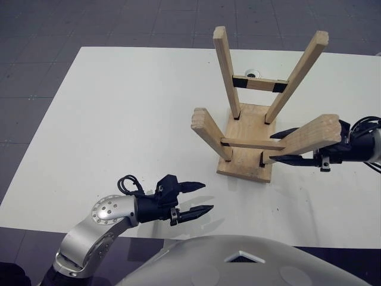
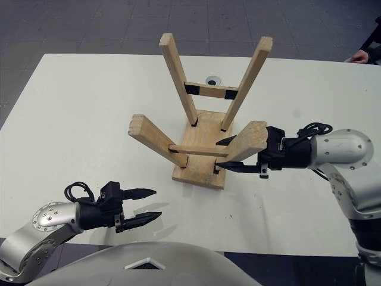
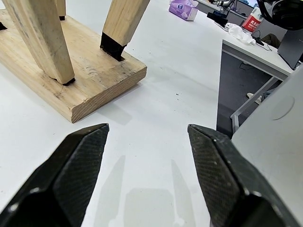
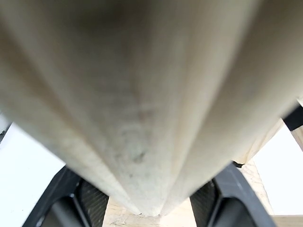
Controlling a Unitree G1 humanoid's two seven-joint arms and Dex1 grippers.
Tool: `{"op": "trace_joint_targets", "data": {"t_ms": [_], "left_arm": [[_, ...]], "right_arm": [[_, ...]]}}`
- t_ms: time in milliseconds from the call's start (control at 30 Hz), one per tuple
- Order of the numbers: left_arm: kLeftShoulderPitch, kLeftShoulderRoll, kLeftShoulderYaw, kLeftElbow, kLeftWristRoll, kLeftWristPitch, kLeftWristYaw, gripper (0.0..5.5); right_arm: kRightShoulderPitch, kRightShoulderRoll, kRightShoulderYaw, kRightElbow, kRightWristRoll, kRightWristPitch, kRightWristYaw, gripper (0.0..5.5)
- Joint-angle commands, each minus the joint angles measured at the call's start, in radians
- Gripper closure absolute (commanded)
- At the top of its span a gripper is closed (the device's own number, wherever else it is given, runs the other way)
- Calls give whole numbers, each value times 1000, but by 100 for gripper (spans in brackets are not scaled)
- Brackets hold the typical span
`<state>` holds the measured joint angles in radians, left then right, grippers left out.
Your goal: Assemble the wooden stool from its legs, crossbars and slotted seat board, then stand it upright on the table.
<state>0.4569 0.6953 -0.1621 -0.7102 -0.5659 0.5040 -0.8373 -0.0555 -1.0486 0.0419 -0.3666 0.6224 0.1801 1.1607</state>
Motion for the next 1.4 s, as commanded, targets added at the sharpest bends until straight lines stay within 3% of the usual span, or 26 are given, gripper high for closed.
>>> {"op": "trace_joint_targets", "data": {"t_ms": [33,567,800,1400], "left_arm": [[-11,1,-4,10,5,5,11,242],[-4,-4,-7,9,9,3,13,242],[-4,-2,-5,9,8,3,10,242],[-10,0,1,4,3,10,13,242]], "right_arm": [[-62,-2,3,13,-55,67,-9,347],[-170,44,-39,18,-59,154,-4,347],[-114,145,-79,27,-67,100,-46,347],[12,148,-112,-53,-85,201,-91,347]]}}
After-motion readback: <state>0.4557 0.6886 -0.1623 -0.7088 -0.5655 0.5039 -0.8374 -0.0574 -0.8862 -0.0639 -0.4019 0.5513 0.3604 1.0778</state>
